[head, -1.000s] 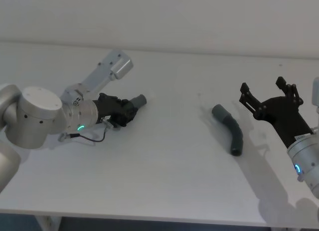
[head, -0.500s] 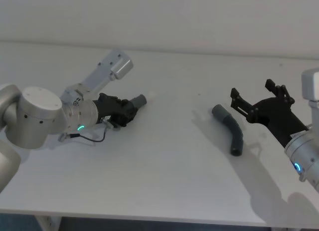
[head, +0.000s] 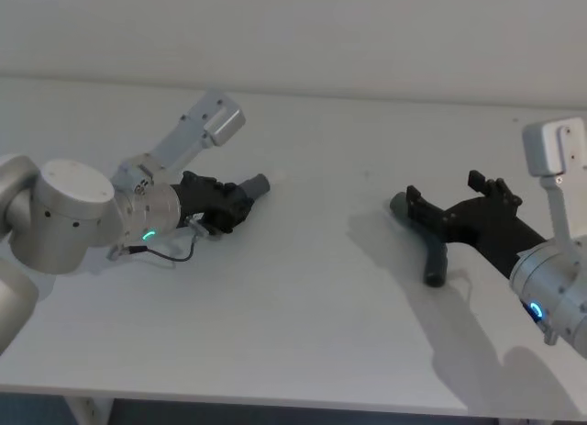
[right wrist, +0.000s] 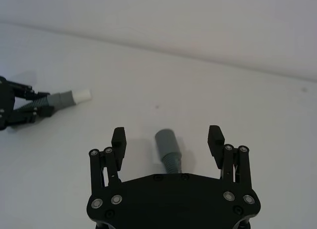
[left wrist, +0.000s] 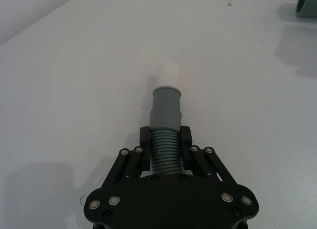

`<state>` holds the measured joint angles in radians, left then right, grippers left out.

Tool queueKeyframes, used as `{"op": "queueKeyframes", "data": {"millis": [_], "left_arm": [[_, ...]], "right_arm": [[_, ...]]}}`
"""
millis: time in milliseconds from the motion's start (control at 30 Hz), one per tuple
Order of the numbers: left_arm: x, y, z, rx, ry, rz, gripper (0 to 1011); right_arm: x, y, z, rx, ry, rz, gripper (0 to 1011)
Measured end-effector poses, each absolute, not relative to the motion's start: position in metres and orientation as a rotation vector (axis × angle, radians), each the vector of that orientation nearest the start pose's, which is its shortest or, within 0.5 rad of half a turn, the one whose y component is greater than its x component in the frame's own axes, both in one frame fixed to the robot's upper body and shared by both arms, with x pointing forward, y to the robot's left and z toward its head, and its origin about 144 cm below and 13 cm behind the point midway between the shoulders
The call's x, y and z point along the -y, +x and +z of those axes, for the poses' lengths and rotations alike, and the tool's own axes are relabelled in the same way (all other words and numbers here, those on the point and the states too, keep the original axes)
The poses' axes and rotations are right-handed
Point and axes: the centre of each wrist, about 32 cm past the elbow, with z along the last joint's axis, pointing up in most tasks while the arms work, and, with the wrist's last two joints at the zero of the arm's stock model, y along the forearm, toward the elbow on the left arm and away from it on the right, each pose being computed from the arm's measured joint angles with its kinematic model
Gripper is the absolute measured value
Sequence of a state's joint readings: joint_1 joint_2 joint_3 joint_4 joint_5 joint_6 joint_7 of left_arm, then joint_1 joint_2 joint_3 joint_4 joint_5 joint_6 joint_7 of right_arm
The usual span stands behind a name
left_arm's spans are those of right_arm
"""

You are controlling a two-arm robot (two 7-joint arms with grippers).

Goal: Use both hands to pick up one end of the pipe from the table, align the ends, and insert them.

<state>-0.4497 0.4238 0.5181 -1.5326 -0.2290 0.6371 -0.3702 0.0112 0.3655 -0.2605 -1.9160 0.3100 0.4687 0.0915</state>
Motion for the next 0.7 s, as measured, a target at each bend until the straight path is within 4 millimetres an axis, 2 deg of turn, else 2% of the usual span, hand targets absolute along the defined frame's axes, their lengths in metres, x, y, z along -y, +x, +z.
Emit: {"op": "queueKeyframes", "data": {"millis": [700], "left_arm": [[-0.2095,0.54,1.2437,-0.082,0.581,0.859,333]], "right_arm": [[0.2109,0.4394,1.2279,-0.171,-0.344,-1.136,1000]]}}
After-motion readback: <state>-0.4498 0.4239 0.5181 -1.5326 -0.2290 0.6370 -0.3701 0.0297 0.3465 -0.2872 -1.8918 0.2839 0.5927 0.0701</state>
